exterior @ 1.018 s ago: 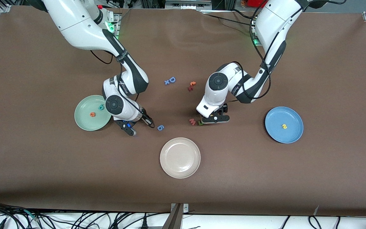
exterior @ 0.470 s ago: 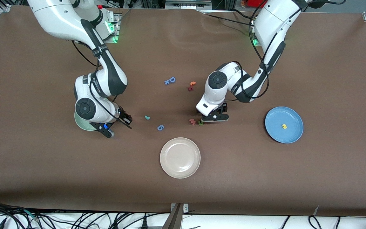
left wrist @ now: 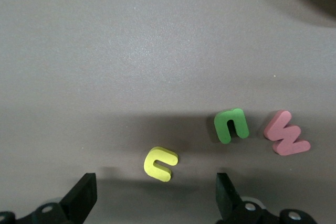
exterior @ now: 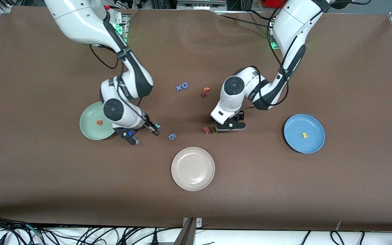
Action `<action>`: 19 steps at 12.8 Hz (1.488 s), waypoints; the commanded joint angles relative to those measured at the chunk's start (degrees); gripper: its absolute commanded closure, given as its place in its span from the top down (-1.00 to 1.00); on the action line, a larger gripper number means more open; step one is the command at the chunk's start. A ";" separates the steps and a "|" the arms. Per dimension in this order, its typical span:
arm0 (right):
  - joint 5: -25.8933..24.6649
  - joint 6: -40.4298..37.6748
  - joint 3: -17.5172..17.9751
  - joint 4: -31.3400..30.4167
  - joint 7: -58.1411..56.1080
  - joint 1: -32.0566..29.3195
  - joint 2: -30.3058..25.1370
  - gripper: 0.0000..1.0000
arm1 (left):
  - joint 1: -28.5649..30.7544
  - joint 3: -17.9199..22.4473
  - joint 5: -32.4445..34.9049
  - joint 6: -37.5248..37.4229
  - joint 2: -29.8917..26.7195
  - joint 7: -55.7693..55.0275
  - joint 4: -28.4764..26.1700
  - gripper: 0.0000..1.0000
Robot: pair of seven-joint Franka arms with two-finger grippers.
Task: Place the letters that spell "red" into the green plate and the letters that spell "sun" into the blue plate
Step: 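Grasp the teal r with the right gripper while the left gripper lowers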
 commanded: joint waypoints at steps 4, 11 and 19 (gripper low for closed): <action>0.01 4.58 -0.30 -0.95 0.90 1.29 3.01 -0.29 | 0.69 -0.15 2.05 1.14 0.09 -1.24 -0.24 0.84; 0.09 3.44 -0.39 -0.69 0.99 1.20 2.23 -0.29 | 0.77 0.11 2.05 3.07 1.68 -1.32 0.29 0.69; 0.00 1.86 -0.48 -0.17 0.81 1.12 1.70 -0.29 | 1.21 0.11 1.79 3.07 1.59 -1.41 0.29 0.04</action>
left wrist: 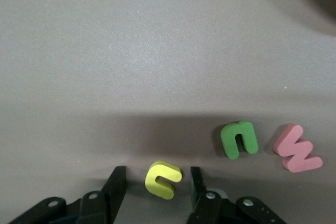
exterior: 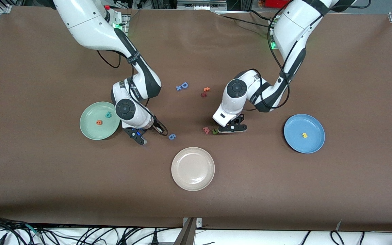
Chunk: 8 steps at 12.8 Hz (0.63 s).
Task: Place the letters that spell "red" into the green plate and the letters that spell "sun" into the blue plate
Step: 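Grasp the teal r with the right gripper while the left gripper lowers, then lift the r with the right gripper while the left gripper grasps the u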
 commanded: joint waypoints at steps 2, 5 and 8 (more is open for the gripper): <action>-0.07 -1.56 -0.07 -0.31 0.18 0.07 -0.44 -0.29 | 0.42 -0.17 1.53 0.37 0.15 -1.24 0.36 0.02; -0.16 -1.21 -0.16 -0.22 0.18 0.07 0.00 -0.29 | 0.42 -0.17 1.44 0.37 0.15 -1.24 0.36 -0.02; -0.16 -0.60 -0.07 -0.31 0.18 0.15 0.70 -0.29 | 0.42 -0.17 1.35 0.37 0.07 -1.33 0.36 -0.07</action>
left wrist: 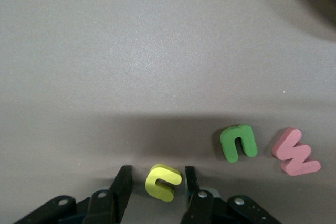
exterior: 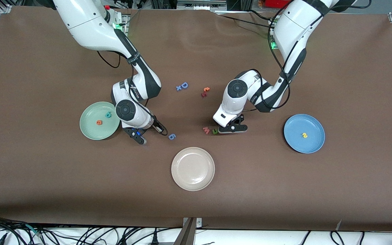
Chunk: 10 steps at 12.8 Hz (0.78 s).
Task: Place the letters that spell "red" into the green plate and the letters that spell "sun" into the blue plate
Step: 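Lift the r with the right gripper while the left gripper grasps the u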
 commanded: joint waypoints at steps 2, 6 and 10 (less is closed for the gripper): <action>-0.15 0.94 0.01 -0.14 0.18 0.15 0.69 -0.26 | 0.42 -0.16 1.26 0.10 0.07 -1.14 0.28 -0.10; -0.15 1.64 -0.08 -0.31 0.18 0.59 1.13 -0.23 | 0.42 -0.16 1.26 0.01 0.07 -1.22 0.28 -0.17; -0.15 1.47 0.01 -0.31 0.18 0.51 1.04 -0.89 | 0.34 -0.16 1.26 0.01 0.07 -1.93 0.28 -0.25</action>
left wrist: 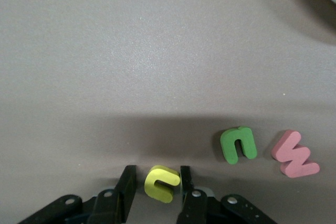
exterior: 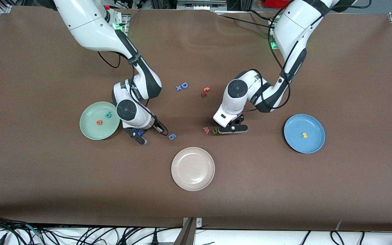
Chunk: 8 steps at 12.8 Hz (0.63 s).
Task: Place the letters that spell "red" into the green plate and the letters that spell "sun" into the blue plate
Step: 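Lift the r with the right gripper while the left gripper grasps the u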
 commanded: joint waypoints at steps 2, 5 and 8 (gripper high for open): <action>-0.14 0.44 -0.11 -0.33 0.10 0.17 0.50 -0.89 | 0.27 -0.16 1.26 0.06 0.10 -1.57 0.23 -0.31; -0.22 -5.94 -1.86 0.28 -1.22 -0.35 -3.27 -0.89 | 0.27 -0.16 1.26 0.06 0.10 -1.57 0.23 -0.48; -0.05 -17.19 -7.12 1.95 -8.83 -0.44 -7.58 -0.89 | 0.27 -0.16 1.26 0.06 0.10 -1.57 0.23 -0.60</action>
